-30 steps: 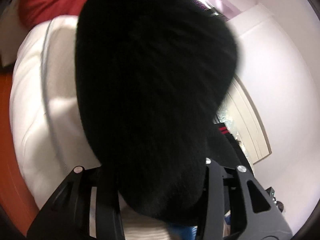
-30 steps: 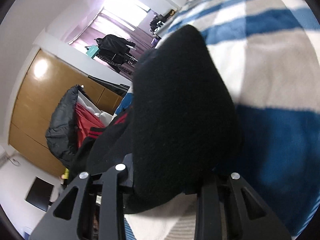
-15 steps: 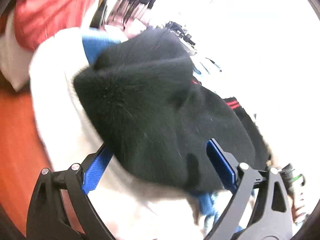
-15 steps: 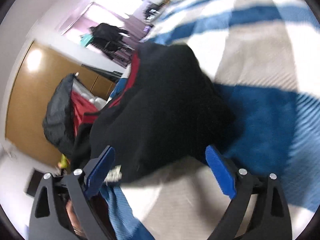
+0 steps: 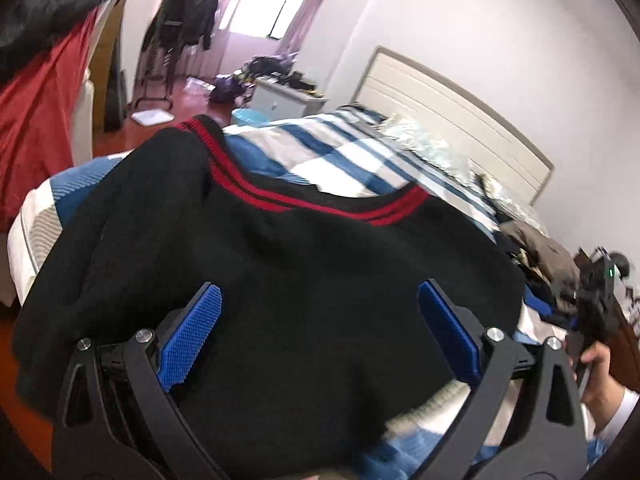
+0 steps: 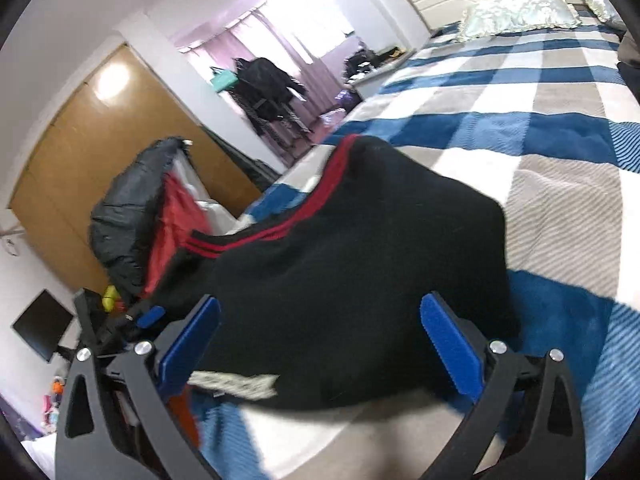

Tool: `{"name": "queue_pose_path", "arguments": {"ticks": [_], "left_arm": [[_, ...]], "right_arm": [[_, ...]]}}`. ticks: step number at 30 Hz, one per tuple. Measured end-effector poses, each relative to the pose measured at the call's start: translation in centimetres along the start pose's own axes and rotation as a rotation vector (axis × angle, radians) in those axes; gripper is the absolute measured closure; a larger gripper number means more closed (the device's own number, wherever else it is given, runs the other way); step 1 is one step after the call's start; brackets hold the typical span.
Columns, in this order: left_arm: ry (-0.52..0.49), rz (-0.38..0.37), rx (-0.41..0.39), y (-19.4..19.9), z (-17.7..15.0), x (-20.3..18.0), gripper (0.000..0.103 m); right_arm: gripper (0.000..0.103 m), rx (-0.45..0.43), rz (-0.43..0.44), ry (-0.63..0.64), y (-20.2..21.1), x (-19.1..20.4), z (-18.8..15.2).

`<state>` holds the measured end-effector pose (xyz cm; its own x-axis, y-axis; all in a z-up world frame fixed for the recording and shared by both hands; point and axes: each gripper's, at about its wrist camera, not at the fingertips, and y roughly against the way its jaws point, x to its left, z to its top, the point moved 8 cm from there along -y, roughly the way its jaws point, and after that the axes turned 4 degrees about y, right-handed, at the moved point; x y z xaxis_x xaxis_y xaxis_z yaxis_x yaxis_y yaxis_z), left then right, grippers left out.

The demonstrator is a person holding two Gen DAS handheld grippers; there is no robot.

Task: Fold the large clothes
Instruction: 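Lower the black bundle onto the bedspread with both tools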

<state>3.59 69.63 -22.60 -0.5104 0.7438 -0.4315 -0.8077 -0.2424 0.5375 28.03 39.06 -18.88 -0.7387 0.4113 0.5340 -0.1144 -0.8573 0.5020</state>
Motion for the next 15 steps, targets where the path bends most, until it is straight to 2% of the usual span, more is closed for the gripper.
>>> {"name": "queue_pose_path", "arguments": {"ticks": [5,7,8,9,11,13,15], "left_arm": [[0.039,0.027,0.043,-1.7,0.5,1.9,0.007],[0.069,0.026,0.05,-2.0,0.6,2.7,0.007],[0.108,0.016,0.056,-2.2,0.4,3.4,0.007],[0.137,0.004,0.061,-2.4,0.3,4.0,0.008],[0.143,-0.001,0.075,-2.4,-0.4,4.4,0.008],[0.13,0.001,0.082,-2.3,-0.5,4.2,0.008],[0.119,0.005,0.071,-1.2,-0.1,3.4,0.008]], "right_arm": [[0.005,0.079,-0.033,-0.08,-2.2,-4.9,-1.8],[0.005,0.113,-0.129,-0.128,-2.5,-8.2,-3.3],[0.004,0.154,-0.13,-0.193,-3.0,-9.9,-4.6],[0.005,0.156,-0.051,-0.26,-3.1,-11.0,-5.7],[0.005,0.119,-0.063,-0.212,-2.2,-10.4,-5.6],[0.005,0.104,-0.07,-0.219,-1.4,-9.2,-5.2],[0.004,0.04,-0.073,-0.19,0.3,-7.4,-4.2]]}}
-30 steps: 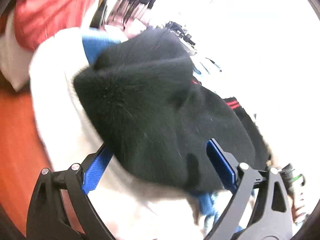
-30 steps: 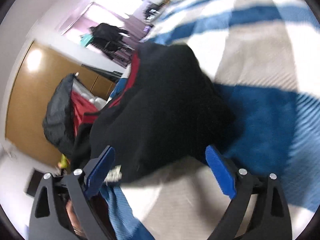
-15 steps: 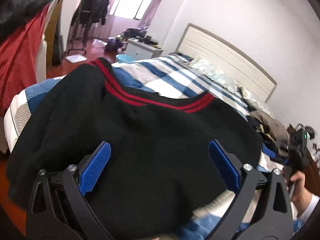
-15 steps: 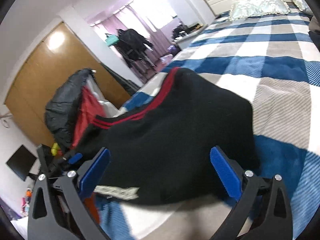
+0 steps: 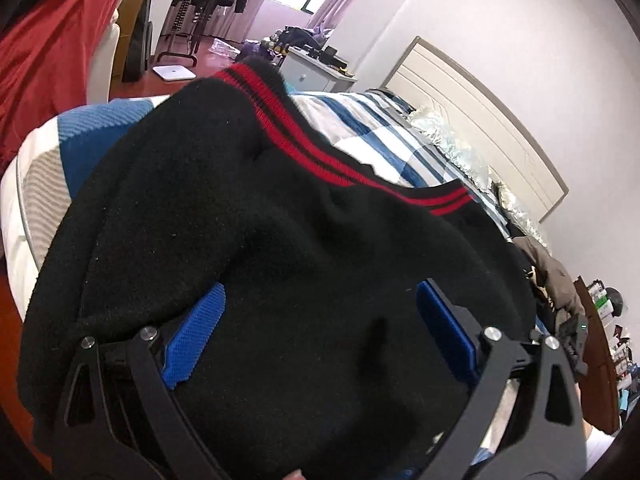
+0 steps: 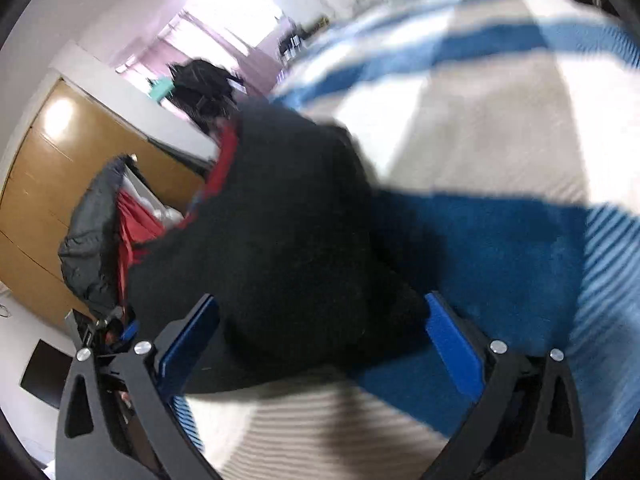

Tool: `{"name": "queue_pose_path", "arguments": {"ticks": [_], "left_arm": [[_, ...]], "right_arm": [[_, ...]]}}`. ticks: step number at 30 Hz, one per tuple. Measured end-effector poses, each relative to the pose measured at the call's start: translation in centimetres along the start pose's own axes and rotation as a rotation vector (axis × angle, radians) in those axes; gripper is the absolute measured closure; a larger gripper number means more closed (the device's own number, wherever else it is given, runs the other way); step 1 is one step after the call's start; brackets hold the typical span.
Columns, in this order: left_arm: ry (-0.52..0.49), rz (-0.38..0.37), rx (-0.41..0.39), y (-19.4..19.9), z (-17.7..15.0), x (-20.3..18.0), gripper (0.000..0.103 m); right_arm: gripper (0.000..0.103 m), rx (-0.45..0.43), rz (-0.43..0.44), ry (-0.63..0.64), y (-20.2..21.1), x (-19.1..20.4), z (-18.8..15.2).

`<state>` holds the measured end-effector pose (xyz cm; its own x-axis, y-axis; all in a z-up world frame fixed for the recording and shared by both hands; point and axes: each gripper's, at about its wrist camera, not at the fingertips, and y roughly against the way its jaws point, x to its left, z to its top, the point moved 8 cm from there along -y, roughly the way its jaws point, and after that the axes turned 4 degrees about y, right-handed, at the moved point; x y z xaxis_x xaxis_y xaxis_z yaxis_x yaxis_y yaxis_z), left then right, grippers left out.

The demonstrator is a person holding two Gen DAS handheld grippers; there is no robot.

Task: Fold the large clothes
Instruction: 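Lower the black bundle onto the bedspread with both tools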

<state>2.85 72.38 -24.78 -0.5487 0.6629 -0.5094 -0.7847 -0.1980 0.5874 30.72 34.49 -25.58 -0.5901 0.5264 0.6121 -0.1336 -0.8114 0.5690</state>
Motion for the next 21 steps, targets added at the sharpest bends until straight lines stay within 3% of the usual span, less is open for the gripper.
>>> {"name": "queue_pose_path", "arguments": {"ticks": [4,7,8,13,15,17,21], "left_arm": [[-0.045,-0.032,-0.1,3.1,1.1,-2.1,0.007],[-0.053,-0.029,-0.045,2.3,1.2,-1.8,0.007],[-0.055,-0.012,-0.025,1.7,1.1,-1.5,0.007],[-0.005,0.023,0.029,0.0,1.4,1.3,0.007],[0.053,-0.025,0.036,-0.1,1.9,2.8,0.007],[0.108,-0.057,0.032,0.2,2.1,4.0,0.007],[0.102,-0.076,0.062,0.0,1.3,4.0,0.007]], "right_arm": [[0.004,-0.111,0.039,0.077,2.9,4.3,1.0],[0.004,-0.193,0.049,0.161,4.1,7.8,1.9],[0.004,-0.198,0.095,0.184,4.0,9.4,2.0],[0.004,-0.046,0.132,0.265,-0.7,12.6,0.5],[0.004,0.037,0.092,0.238,-3.4,11.0,-0.7],[0.005,0.067,0.077,0.222,-4.4,9.5,-1.9],[0.005,0.145,0.056,0.213,-6.7,7.8,-3.8]]}}
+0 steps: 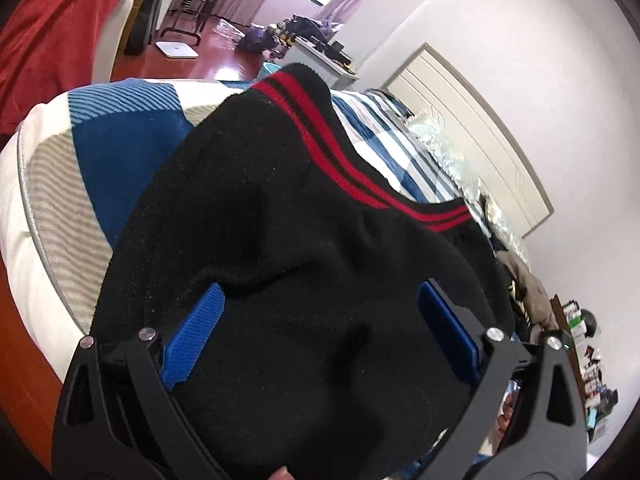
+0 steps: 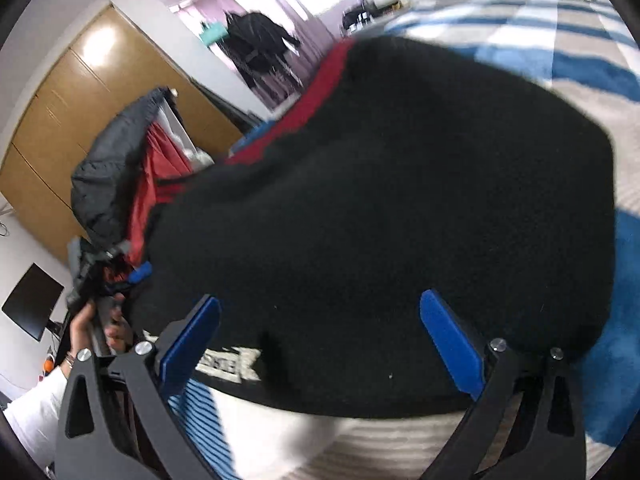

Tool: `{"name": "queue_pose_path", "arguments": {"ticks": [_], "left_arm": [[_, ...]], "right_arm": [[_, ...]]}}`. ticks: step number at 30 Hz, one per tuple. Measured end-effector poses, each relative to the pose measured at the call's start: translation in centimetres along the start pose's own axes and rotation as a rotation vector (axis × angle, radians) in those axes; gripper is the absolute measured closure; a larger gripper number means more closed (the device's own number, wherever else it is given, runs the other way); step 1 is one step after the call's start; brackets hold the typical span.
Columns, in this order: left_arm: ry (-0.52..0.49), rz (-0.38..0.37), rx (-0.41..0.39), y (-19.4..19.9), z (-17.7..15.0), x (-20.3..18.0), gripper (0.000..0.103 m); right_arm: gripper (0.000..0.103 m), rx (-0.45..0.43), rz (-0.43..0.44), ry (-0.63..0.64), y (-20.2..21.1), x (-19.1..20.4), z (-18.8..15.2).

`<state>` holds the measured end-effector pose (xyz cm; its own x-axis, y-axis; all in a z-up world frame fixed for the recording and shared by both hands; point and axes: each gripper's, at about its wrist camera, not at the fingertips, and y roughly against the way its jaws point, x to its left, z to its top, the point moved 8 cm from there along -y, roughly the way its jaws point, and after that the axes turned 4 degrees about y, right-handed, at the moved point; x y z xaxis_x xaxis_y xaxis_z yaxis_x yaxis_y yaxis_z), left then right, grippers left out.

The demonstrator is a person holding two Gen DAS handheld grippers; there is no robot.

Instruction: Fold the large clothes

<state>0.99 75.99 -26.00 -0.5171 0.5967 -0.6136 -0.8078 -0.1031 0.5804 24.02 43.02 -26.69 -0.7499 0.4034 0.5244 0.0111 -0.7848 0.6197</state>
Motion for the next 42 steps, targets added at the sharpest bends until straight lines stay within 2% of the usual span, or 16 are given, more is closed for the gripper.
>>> {"name": "queue_pose_path", "arguments": {"ticks": [3,6,9,11,14,18,20,22,25,30,37,42], "left_arm": [[-0.044,0.058,0.0,0.3,-0.7,-1.1,0.007],[-0.106,0.135,-0.041,2.4,-1.7,-3.8,0.007],[-0.147,0.12,-0.097,5.6,-3.2,-7.7,0.007],[-0.2,0.133,-0.15,8.4,-4.8,-10.9,0.007],[-0.294,0.258,-0.162,11.5,-8.2,-14.9,0.007],[-0.431,0.346,-0.187,14.5,-12.8,-19.2,0.007],[-0.488,0.406,-0.188,15.3,-15.1,-21.1,0.006],[-0.502,0.398,-0.171,15.8,-17.1,-22.4,0.006],[-0.464,0.333,-0.138,16.4,-18.9,-23.7,0.006],[-0.439,0.281,-0.114,17.3,-20.0,-25.0,0.006],[-0.482,0.271,-0.099,18.4,-20.5,-26.9,0.006],[-0.494,0.298,-0.129,18.9,-20.1,-27.3,0.006]], "right_arm": [[0.005,0.031,-0.053,0.011,-0.6,0.4,0.4],[0.005,0.061,-0.116,0.022,0.2,1.6,0.9],[0.005,0.049,-0.148,0.06,3.4,4.1,0.8],[0.005,-0.003,-0.171,0.126,6.9,7.0,0.6],[0.005,-0.047,-0.174,0.186,11.6,11.1,-0.2],[0.005,-0.065,-0.207,0.256,16.9,16.0,-2.7],[0.005,-0.081,-0.212,0.282,18.7,17.2,-4.1],[0.005,-0.092,-0.236,0.323,19.9,18.7,-5.2],[0.005,-0.068,-0.281,0.378,21.2,19.5,-6.6],[0.005,-0.046,-0.216,0.427,22.8,19.9,-7.2],[0.005,-0.052,-0.201,0.479,23.3,19.7,-6.9],[0.005,-0.058,-0.217,0.492,22.8,19.8,-6.7]]}}
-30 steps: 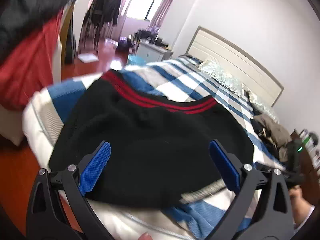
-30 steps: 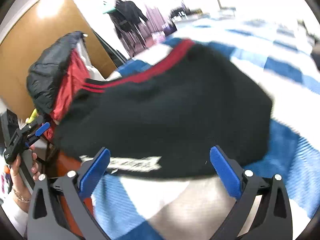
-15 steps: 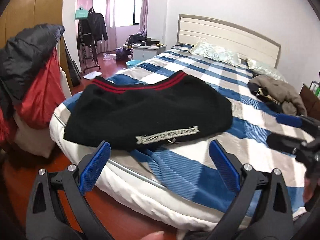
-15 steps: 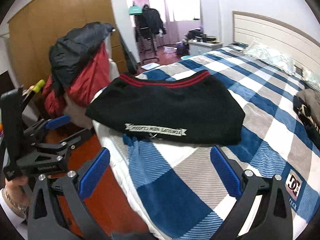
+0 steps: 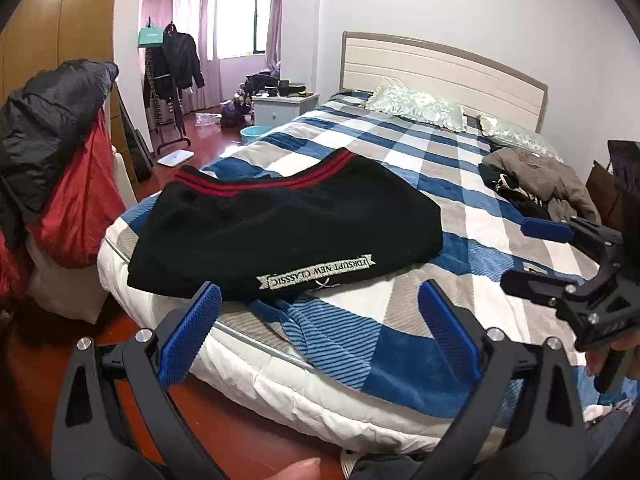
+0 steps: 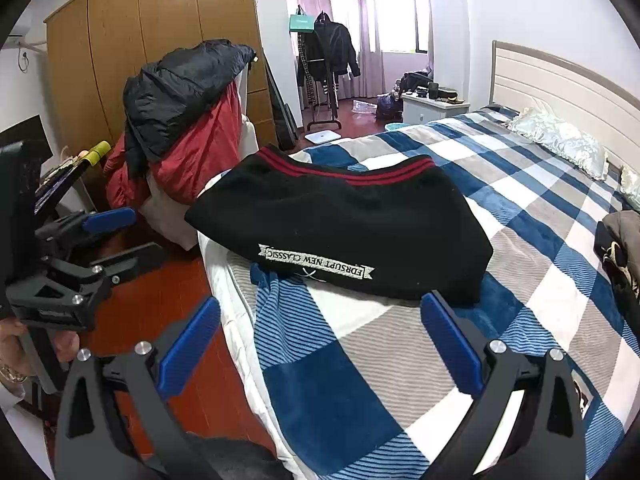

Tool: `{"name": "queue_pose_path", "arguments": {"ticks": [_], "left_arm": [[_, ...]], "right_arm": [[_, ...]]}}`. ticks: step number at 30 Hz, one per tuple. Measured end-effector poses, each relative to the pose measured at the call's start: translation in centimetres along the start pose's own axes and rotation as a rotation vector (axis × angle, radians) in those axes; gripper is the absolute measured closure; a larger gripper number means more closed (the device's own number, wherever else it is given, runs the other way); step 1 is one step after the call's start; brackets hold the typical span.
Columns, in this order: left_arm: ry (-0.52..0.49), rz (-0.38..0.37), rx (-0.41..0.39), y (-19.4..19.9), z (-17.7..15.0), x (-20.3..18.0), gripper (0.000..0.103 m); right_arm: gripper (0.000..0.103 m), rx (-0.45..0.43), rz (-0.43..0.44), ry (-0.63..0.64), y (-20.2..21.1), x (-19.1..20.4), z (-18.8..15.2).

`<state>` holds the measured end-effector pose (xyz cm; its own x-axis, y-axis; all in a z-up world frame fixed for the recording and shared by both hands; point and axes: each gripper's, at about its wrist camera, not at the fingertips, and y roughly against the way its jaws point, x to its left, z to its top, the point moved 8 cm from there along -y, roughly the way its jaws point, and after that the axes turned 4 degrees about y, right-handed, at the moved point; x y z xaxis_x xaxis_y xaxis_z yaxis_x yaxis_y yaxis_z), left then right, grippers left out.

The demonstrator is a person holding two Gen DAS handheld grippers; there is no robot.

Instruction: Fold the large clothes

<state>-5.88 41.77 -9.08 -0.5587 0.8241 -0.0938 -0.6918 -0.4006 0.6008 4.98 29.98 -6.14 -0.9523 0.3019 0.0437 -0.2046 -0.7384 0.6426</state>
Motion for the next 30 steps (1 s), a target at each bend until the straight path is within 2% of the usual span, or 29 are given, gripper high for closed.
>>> {"name": "queue_pose_path", "arguments": {"ticks": [30], "left_arm": [[0.02,0.038,-0.038,0.2,1.6,0.2,0.006]], "right_arm": [[0.005,-0.021,-0.006,-0.057,-0.1,-0.6,0.9]]}}
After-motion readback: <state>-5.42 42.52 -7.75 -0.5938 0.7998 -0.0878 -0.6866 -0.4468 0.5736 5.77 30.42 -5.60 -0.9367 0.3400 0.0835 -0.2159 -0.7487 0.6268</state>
